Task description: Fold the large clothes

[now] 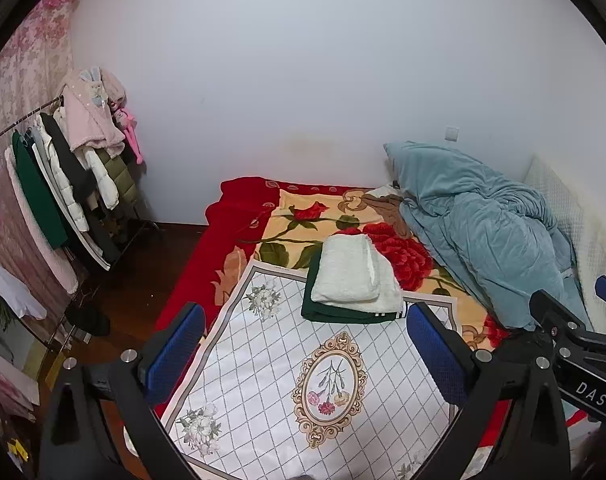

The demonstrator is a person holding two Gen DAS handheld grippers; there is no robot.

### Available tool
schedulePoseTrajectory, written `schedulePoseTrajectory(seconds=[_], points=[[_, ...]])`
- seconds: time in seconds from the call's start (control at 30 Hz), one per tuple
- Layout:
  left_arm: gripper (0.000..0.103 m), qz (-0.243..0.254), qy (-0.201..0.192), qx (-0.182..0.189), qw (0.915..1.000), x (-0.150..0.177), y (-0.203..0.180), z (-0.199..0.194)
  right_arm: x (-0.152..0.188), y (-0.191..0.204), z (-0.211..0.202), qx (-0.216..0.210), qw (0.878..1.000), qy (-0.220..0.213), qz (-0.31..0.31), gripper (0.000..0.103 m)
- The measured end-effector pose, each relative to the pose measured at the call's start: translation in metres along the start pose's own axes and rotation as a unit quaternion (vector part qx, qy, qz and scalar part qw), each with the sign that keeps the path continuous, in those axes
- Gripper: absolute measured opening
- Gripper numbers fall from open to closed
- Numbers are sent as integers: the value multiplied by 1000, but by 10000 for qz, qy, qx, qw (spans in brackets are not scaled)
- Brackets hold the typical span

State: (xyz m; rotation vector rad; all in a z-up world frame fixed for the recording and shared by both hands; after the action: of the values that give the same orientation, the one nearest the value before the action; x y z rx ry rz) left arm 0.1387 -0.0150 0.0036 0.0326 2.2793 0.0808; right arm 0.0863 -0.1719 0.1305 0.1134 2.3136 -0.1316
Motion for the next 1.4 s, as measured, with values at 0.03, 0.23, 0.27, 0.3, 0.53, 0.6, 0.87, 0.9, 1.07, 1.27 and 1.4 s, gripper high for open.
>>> schedulePoseTrajectory(seconds=[0.03,0.23,0.27,0.3,0.53,0.6,0.87,0.9,1.07,1.27,1.4], points=[[103,1,5,7,10000,0,0,0,1,0,0,-11,10000,5,6,103],[103,-3,15,5,10000,2,-1,-3,4,-1,-1,-16,10000,4,2,103],[103,0,18,6,10000,3,-2,-4,2,-1,0,-32,10000,1,-10,103],[103,5,25,-3,10000,3,-1,-4,3,-2,-1,-35,10000,-9,-14,103],[103,12,22,5,10000,2,-1,-4,3,-3,0,-46,10000,-17,-18,103],[103,8,19,15,10000,3,-2,-5,2,-4,1,-47,10000,-19,-28,103],[103,62,45,40,10000,-3,-5,-7,1,-5,6,-101,9999,30,2,103],[103,71,31,40,10000,-4,-5,-7,2,-4,5,-105,9999,34,12,103],[103,57,4,39,10000,-8,-5,-7,2,-4,6,-87,10000,23,12,103],[103,55,-16,41,10000,-9,-5,-7,4,-3,5,-65,10000,-14,26,103],[103,68,-8,39,10000,-8,-5,-6,3,-3,6,-42,10000,-23,23,103]])
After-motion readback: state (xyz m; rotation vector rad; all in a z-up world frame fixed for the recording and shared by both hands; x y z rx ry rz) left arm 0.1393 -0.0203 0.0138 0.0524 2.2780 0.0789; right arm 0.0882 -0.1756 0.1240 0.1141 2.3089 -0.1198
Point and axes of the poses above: each gripper's, at about its wrist camera, not at the fingertips, and z roughly the way its jaws point, y to its left, x to its underside, the point moved 2 cm from there along z, roughly the way its jaws point, and after that the axes turned 4 degrees about z, right-handed, at the moved point
